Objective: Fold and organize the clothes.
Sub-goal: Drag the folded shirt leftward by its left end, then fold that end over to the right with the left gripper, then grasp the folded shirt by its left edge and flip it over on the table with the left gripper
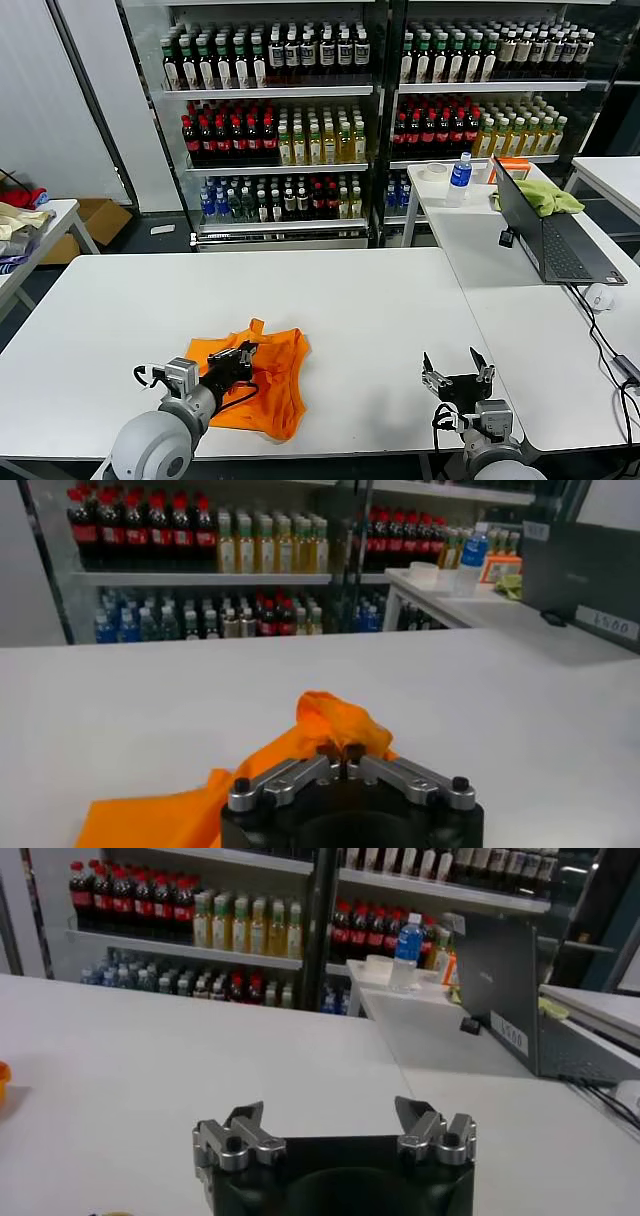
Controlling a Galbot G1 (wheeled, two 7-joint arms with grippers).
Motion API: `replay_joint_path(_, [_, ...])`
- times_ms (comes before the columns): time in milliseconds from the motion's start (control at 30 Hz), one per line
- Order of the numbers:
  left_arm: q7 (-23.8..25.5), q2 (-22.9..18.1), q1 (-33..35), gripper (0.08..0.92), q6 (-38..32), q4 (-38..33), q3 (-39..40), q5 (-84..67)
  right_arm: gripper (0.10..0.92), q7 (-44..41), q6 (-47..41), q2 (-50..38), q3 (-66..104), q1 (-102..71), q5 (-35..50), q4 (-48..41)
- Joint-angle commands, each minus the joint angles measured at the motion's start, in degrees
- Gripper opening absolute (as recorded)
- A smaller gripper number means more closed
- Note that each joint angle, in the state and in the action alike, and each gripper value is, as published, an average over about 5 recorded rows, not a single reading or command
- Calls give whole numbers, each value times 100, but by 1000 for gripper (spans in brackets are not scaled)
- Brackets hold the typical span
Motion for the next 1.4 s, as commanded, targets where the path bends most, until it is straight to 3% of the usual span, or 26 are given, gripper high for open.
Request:
replay_joint_path(33, [-37,-261,-181,91,-4,225,207,-346,823,2,1,8,11,-3,-6,-5])
replay_joint_path(167, [-67,-506,-161,113,-18,288,332,-611,823,4,0,11,3,18,-6,-7])
replay_joint_path(433, [93,-948,-111,329,-488,146,308,-846,823,6,0,8,-30,56,-2,-30])
replay_joint_path(633, [203,-287,-61,503,-781,-109,-602,-1107,823,-16,0,-25,-86,171,-1,-97])
replay_joint_path(800, [253,373,337,650,-780,262,-1548,-963,823,-35,1,-51,-123,276,17,-108])
replay_joint_path(1000, [401,442,845,796,-779,870,-1879,-292,823,-50,5,-92,-144,338,37,-125])
replay_joint_path(1400, [399,51,1081,823,-808,961,-1632,194,823,-57,22,-118,-74,253,37,-106])
